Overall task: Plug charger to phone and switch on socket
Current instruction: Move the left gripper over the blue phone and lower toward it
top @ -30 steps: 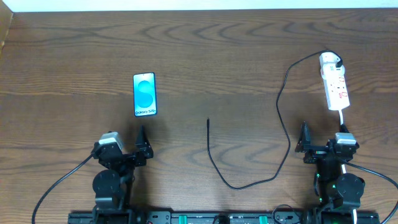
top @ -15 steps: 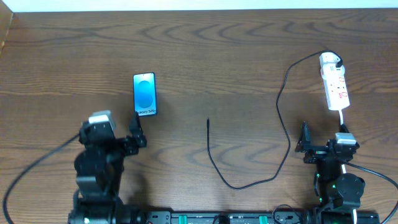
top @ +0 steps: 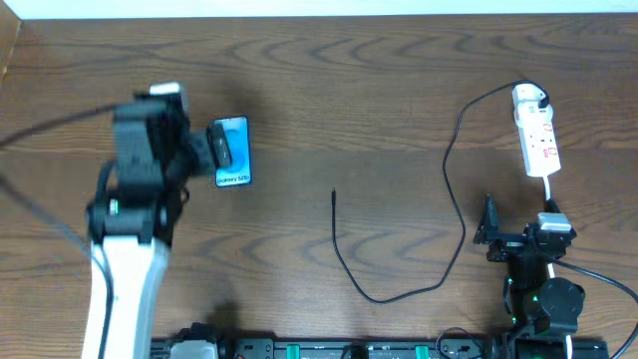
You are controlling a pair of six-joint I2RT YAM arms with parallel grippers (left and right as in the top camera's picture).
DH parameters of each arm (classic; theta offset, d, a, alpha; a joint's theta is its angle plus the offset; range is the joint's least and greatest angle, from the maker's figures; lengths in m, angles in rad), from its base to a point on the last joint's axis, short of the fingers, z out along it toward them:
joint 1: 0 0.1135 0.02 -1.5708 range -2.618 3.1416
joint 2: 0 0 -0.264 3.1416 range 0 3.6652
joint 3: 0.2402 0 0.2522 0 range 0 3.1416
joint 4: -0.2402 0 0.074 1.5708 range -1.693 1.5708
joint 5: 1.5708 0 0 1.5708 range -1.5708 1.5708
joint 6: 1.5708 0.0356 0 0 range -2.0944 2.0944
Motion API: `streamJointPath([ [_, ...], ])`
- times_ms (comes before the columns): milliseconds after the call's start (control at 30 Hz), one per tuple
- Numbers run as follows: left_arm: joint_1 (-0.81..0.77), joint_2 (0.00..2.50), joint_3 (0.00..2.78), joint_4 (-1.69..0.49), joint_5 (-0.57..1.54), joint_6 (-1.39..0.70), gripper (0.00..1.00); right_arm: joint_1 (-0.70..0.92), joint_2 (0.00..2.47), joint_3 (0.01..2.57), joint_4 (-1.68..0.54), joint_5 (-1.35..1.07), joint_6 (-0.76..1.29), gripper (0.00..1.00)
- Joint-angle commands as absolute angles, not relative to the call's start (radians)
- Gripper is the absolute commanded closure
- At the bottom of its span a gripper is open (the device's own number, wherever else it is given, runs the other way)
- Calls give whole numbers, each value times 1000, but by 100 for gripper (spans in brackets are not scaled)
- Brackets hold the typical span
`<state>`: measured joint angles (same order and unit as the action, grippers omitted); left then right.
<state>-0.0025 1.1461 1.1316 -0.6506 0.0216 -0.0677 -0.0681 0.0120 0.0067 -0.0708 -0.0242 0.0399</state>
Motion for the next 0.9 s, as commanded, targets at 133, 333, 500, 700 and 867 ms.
streamJointPath([
  [133,1,1486,1406,-809,26,-46,5,-64,6,6,-75,-14,25,1],
  [333,1,1655,1439,-864,27,-45,4,-64,6,6,-75,-14,25,1],
  [500,1,1753,1439,-875,26,-45,25,-64,6,6,-75,-14,25,1],
  [700,1,1790,1438,-871,27,-46,0,-64,6,6,-75,-14,25,1],
  [867,1,1790,1436,-861,26,-45,0,-64,6,6,-75,-14,25,1],
])
